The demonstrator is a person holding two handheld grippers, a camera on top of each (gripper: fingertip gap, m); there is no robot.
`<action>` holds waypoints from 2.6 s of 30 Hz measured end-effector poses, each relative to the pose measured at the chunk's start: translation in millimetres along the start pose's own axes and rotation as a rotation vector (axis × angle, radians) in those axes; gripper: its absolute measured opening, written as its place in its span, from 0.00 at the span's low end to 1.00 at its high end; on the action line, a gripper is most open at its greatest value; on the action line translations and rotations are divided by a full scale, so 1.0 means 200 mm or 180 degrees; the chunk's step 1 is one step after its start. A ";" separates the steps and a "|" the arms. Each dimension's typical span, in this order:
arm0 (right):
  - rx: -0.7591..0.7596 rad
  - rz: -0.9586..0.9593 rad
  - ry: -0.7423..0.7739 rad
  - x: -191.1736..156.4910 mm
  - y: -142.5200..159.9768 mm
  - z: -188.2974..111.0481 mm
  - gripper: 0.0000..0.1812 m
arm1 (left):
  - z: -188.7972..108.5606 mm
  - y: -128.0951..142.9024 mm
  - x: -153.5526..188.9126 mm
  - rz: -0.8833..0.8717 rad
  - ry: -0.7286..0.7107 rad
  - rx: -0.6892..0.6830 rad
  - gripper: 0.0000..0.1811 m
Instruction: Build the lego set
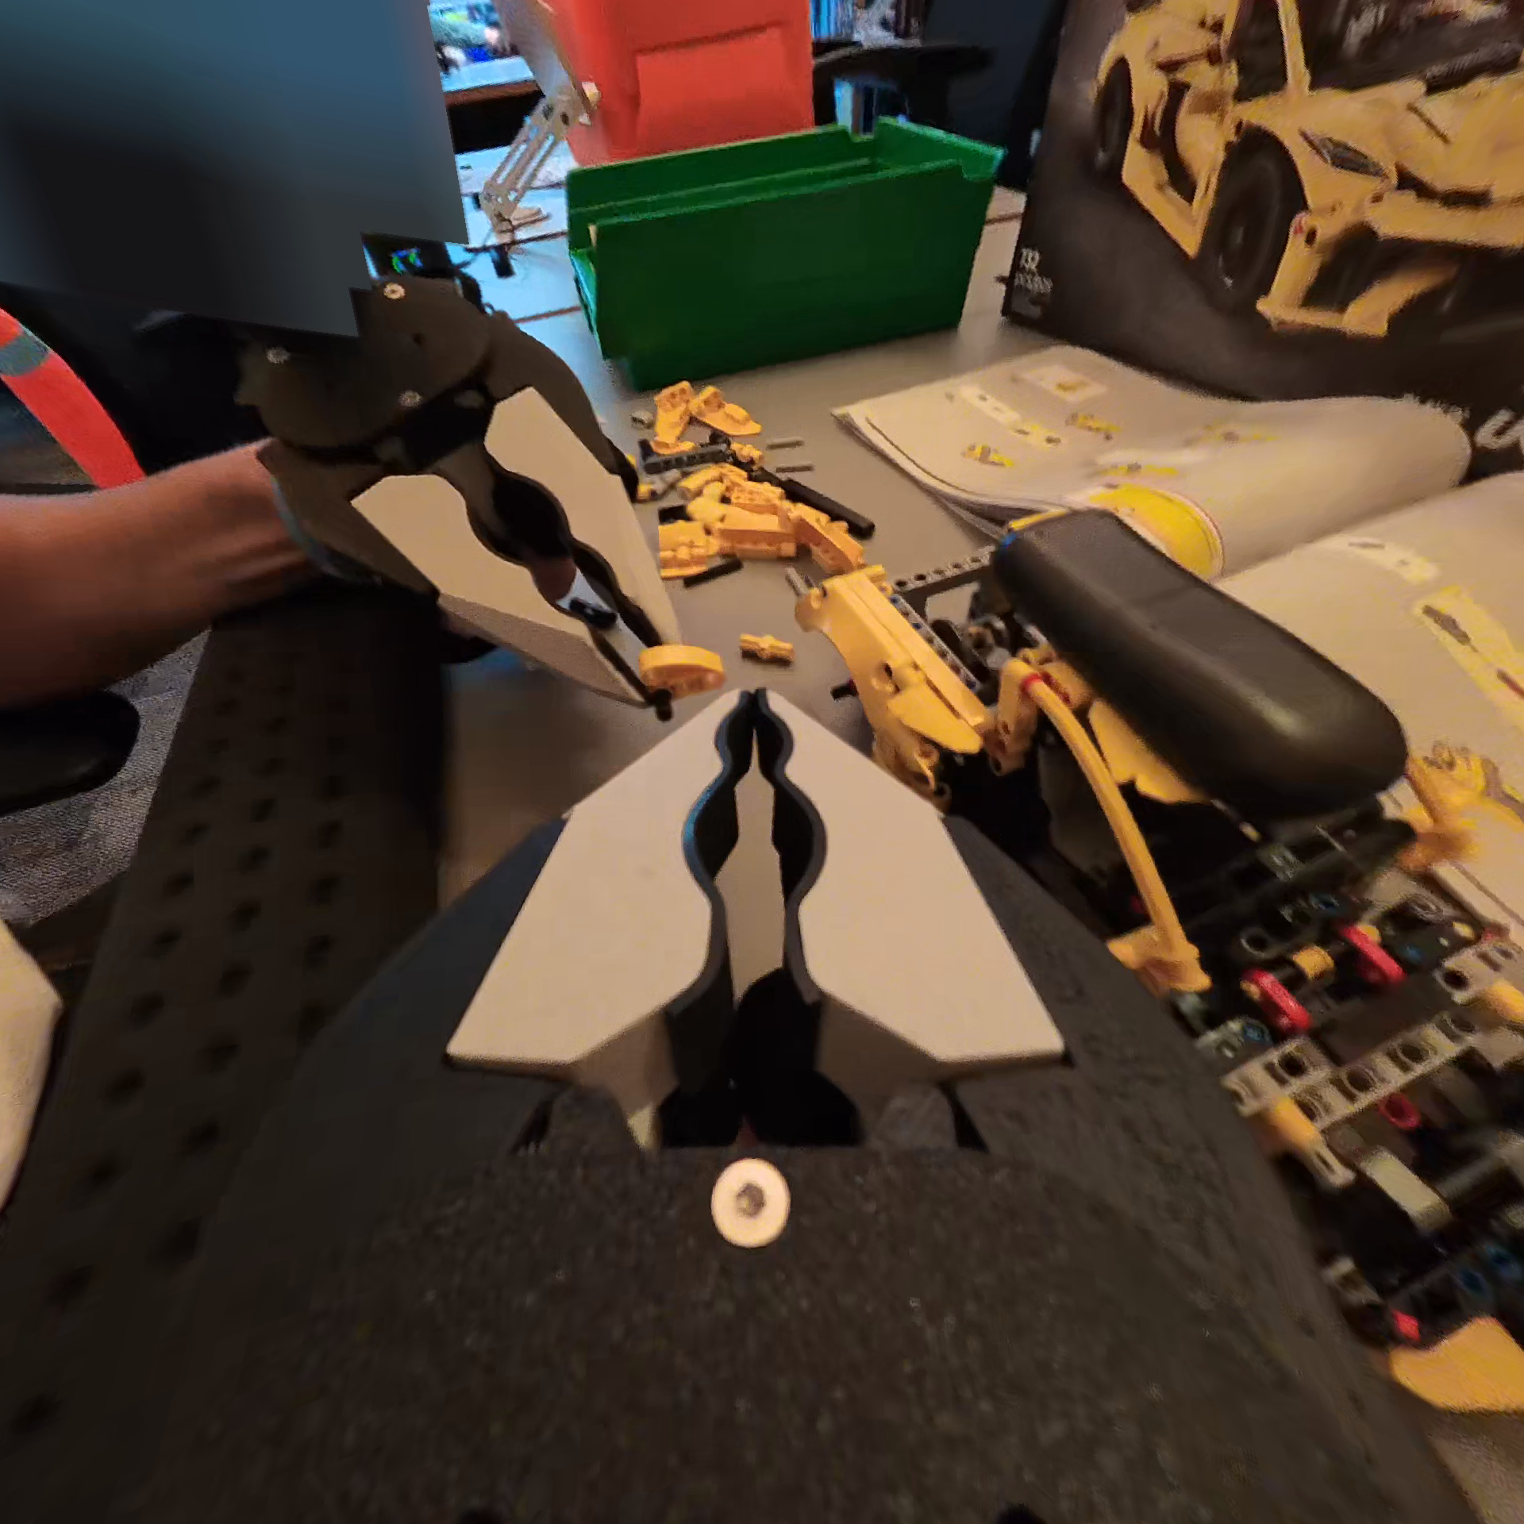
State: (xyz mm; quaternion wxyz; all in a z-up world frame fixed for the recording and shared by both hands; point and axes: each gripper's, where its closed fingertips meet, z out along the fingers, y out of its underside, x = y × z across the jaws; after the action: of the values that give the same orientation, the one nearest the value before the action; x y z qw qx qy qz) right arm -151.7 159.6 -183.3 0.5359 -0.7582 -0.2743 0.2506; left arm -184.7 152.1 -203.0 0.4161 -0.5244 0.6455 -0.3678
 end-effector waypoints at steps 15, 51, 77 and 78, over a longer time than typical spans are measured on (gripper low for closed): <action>-0.1387 0.0286 0.0203 0.19 0.45 -0.21 0.25 | 0.07 0.19 0.06 0.0113 0.0153 -0.0727 0.06; 0.0616 0.0511 -0.0568 -0.19 -0.27 -0.11 0.11 | -0.07 -0.34 0.07 -0.1751 0.0971 0.1038 0.10; -0.1036 0.0563 -0.0340 -0.21 0.00 -0.04 0.09 | 0.08 -0.22 0.09 0.1694 -0.1063 0.0240 0.14; -0.1049 0.0542 -0.0339 -0.21 -0.01 -0.04 0.09 | 0.09 -0.21 0.10 0.1739 -0.1064 0.0224 0.14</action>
State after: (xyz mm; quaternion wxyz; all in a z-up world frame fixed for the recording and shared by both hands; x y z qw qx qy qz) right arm -176.6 125.7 -176.2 0.3661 -0.8418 -0.2744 0.2866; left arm -154.8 125.0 -173.6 0.6176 -0.3701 0.6720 -0.1733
